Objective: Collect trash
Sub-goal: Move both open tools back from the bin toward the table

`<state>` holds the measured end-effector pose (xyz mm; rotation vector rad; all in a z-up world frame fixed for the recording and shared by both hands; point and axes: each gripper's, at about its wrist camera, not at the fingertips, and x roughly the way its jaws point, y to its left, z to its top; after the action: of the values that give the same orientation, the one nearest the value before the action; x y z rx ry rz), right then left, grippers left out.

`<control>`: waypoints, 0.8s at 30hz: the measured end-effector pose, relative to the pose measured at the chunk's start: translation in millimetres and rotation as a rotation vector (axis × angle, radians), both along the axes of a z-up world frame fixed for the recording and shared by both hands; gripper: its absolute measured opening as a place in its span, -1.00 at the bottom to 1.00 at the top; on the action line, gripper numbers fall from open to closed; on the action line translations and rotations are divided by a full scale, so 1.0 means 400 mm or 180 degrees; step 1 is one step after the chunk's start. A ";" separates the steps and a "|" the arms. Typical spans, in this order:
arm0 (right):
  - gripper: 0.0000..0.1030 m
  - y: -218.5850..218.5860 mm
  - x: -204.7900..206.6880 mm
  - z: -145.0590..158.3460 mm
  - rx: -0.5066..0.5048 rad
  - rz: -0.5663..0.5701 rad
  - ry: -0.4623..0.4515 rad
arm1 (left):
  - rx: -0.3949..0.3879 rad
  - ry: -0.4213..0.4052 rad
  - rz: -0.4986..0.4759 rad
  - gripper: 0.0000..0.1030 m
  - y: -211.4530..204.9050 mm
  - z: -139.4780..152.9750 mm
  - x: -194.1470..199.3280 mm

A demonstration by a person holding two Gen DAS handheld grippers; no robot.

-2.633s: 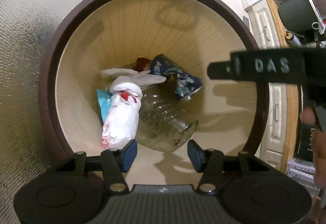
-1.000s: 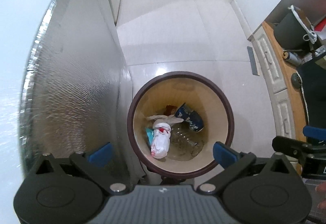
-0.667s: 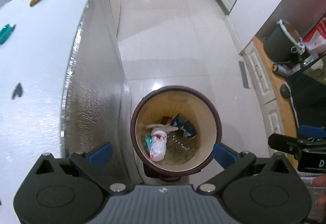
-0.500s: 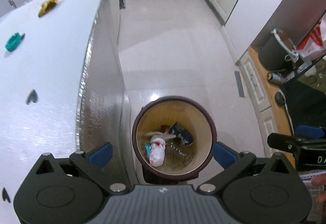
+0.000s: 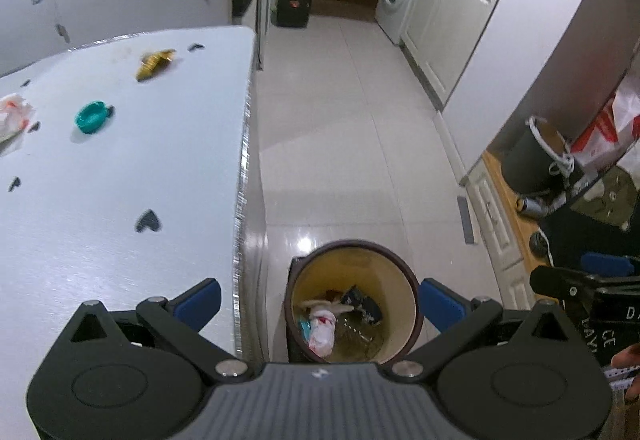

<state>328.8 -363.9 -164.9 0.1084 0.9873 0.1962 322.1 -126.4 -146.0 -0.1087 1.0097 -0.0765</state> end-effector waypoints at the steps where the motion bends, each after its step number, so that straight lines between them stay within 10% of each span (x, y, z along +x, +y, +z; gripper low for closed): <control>1: 1.00 0.010 -0.003 0.013 -0.0003 0.0017 -0.0038 | -0.0010 -0.0029 0.0013 1.00 0.012 0.008 -0.005; 24: 1.00 0.377 0.006 0.147 -0.0038 -0.0059 -0.0352 | -0.0169 -0.0405 0.0070 1.00 0.445 0.115 0.007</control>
<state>331.3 -213.1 -106.0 0.0948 0.8770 0.1773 324.9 51.5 -100.2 -0.1614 0.8796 -0.0891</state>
